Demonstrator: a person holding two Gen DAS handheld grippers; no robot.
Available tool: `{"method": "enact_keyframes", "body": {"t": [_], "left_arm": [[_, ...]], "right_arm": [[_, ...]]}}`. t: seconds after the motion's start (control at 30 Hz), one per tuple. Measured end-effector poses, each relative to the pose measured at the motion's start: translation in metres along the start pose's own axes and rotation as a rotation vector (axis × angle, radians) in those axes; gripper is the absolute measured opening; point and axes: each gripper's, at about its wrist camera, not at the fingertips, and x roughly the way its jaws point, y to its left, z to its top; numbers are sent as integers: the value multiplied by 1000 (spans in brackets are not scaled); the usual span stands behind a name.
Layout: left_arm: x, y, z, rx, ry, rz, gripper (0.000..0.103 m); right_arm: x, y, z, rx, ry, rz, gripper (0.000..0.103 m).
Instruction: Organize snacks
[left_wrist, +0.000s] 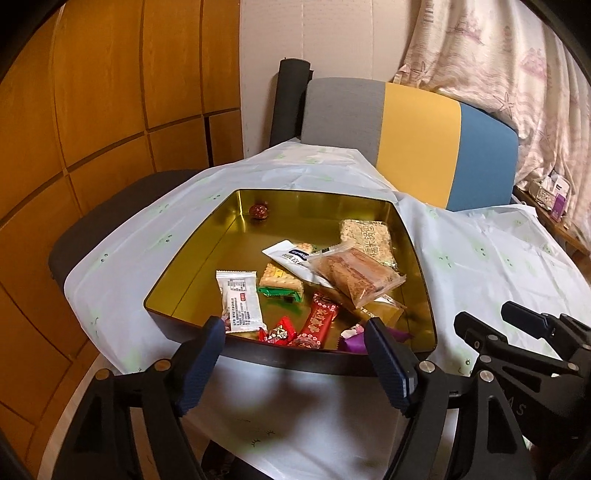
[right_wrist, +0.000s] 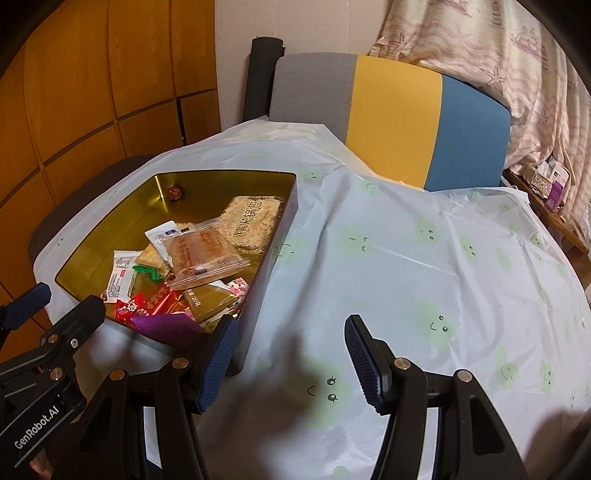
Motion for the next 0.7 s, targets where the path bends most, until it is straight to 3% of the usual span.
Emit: {"method": "enact_keyframes", "body": {"t": [0.7], "left_arm": [[2, 9, 2, -28, 11, -2, 78]], "right_arm": [[-2, 7, 0, -28, -13, -2, 62]]}}
